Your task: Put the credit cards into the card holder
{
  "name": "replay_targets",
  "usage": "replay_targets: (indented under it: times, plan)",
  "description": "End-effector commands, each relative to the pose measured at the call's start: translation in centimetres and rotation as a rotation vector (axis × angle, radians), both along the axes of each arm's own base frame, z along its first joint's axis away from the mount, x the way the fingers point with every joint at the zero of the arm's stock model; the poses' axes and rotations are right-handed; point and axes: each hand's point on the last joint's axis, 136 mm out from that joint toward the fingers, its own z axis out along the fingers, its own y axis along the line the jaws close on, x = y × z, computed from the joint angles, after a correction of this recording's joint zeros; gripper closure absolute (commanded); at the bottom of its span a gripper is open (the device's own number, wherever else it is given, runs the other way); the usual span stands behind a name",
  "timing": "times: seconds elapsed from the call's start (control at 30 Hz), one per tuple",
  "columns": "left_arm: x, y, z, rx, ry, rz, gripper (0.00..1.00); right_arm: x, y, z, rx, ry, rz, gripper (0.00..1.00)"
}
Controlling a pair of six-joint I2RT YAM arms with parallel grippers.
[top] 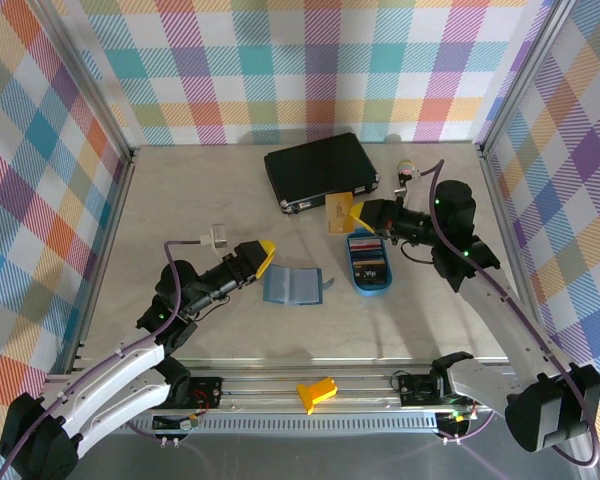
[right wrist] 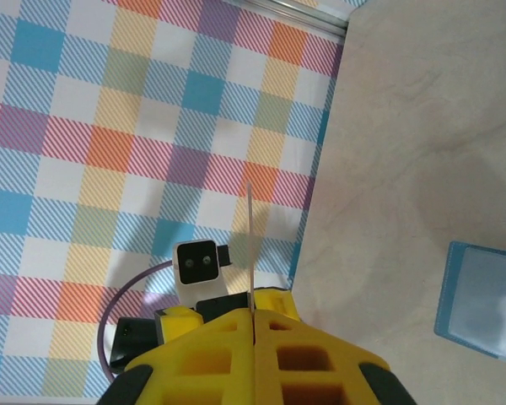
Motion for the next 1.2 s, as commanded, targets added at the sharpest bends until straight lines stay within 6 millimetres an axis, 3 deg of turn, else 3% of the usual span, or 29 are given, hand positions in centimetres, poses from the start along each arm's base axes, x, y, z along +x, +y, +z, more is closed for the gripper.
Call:
replay_targets:
  times: [0.0, 0.27, 0.63, 0.87, 1.17]
  plan:
    - [-0.3, -0.1, 2.6, -0.078, -0.028, -0.01, 0.29, 0.0, 0.8, 1.8, 0.084, 0.011, 0.033, 1.0]
    - [-0.2, -1.8, 4.6, -0.164, -0.04, -0.066, 0.28, -0.8, 2.4, 2.6, 0.114, 0.034, 0.079, 1.0]
    - [0.3, -4.0, 7.8, -0.237, -0.112, -0.114, 0.31, -1.2, 3.8, 1.7, 0.113, 0.038, 0.105, 1.0]
    - [-0.1, -5.5, 8.2, -0.232, -0.099, -0.154, 0.43, -1.8, 4.2, 1.9, 0.135, 0.037, 0.135, 1.0]
    - [-0.6, -6.8, 8.8, -0.247, -0.127, -0.186, 0.66, -2.5, 4.8, 1.9, 0.153, 0.045, 0.16, 1.0]
